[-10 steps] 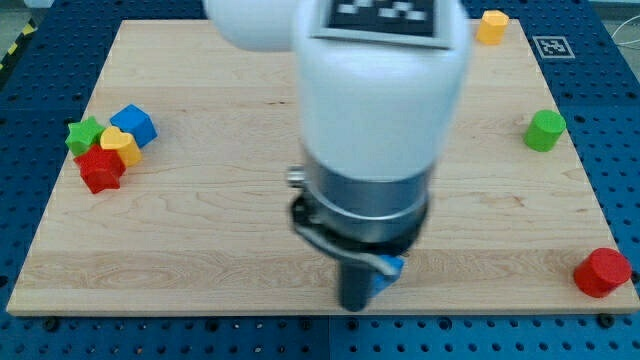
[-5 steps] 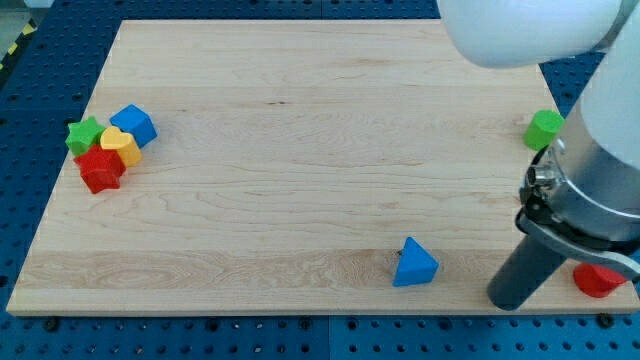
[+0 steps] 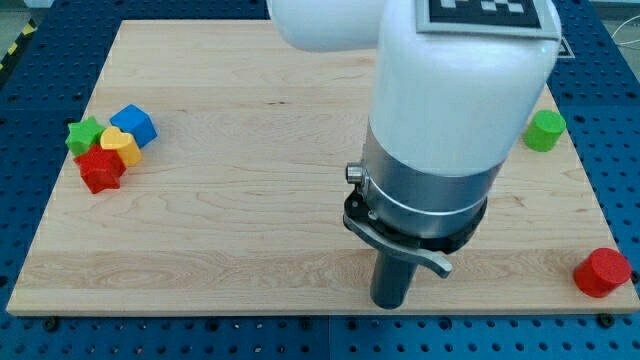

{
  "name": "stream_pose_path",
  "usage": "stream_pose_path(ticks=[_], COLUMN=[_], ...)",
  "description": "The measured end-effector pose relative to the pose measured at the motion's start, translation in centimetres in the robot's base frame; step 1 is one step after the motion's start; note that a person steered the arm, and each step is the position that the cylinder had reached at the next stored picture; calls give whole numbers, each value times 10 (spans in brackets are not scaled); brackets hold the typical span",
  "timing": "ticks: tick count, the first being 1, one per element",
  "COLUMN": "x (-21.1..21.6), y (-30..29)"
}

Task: Push the blue triangle to the top center

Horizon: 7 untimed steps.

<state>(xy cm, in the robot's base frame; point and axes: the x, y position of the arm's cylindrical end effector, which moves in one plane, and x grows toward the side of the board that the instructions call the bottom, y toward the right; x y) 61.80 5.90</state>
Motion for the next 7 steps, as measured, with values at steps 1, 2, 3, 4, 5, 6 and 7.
stream_pose_path(ticks=[1,2,3,4,5,6,7], x=[-21,-48,-54,-76,-102,-103,-128], y=[3,17,39,43,47,83,99])
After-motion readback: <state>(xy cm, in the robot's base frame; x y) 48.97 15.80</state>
